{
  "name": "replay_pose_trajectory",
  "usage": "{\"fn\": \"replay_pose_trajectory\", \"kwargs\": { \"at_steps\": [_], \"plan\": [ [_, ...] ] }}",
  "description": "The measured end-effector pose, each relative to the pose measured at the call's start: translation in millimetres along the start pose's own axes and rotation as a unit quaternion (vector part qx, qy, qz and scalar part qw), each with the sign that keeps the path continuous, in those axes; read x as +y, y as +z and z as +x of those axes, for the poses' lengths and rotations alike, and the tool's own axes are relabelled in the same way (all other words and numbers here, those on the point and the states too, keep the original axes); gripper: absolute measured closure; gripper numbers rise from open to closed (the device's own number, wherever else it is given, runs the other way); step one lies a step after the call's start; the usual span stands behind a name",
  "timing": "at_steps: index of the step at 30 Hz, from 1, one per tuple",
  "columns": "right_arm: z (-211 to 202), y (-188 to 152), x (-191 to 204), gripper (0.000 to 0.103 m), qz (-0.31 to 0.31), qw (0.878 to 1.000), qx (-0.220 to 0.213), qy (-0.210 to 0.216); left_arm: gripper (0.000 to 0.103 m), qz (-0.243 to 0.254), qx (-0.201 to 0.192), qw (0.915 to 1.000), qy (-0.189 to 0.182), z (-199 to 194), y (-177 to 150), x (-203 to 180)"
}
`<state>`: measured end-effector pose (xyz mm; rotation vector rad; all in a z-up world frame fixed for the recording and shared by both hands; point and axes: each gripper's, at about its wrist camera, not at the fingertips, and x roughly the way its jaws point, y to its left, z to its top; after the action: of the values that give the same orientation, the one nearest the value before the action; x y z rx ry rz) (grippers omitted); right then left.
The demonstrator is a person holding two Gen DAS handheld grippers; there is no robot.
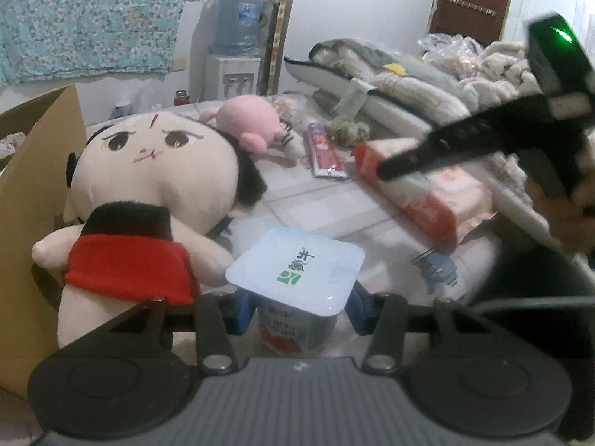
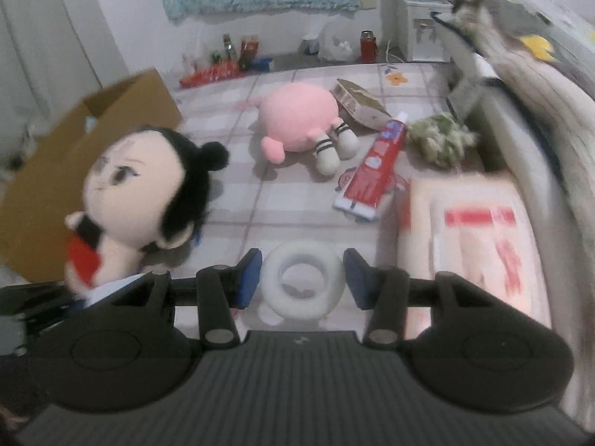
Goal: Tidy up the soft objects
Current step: 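Carry the yogurt cup in left tool and tape roll in right tool to the cardboard box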
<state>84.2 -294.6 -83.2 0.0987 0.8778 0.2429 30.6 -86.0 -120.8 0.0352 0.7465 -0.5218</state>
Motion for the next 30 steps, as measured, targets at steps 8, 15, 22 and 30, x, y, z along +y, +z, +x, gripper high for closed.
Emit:
{"fn": "replay_pose_trajectory", "kwargs": {
  "at_steps": [8,15,22,30],
  "plan": [
    [-51.4,-33.9,4.6,0.056,0.070,0.997,-0.022,0.029,0.053,-0.006,-0.035,0.9991,-0.021,-20.5,9.8,-7.5],
    [-95.7,-35.3,25.5,0.056,0.071,0.994,-0.054,0.057,0.053,-0.016,-0.094,0.9948,-0.037,-78.4,29.9,-10.8],
    [-147.0,-6.9,75.2,0.056,0.017,0.986,-0.103,0.127,0.053,-0.042,-0.164,0.9855,-0.014,-156.6,52.6,6.9],
    [-141.1,48.6,148.9,0.056,-0.036,0.968,-0.106,0.225,0.053,-0.071,-0.227,0.9687,0.071,-222.0,69.8,51.1]
  ]
}}
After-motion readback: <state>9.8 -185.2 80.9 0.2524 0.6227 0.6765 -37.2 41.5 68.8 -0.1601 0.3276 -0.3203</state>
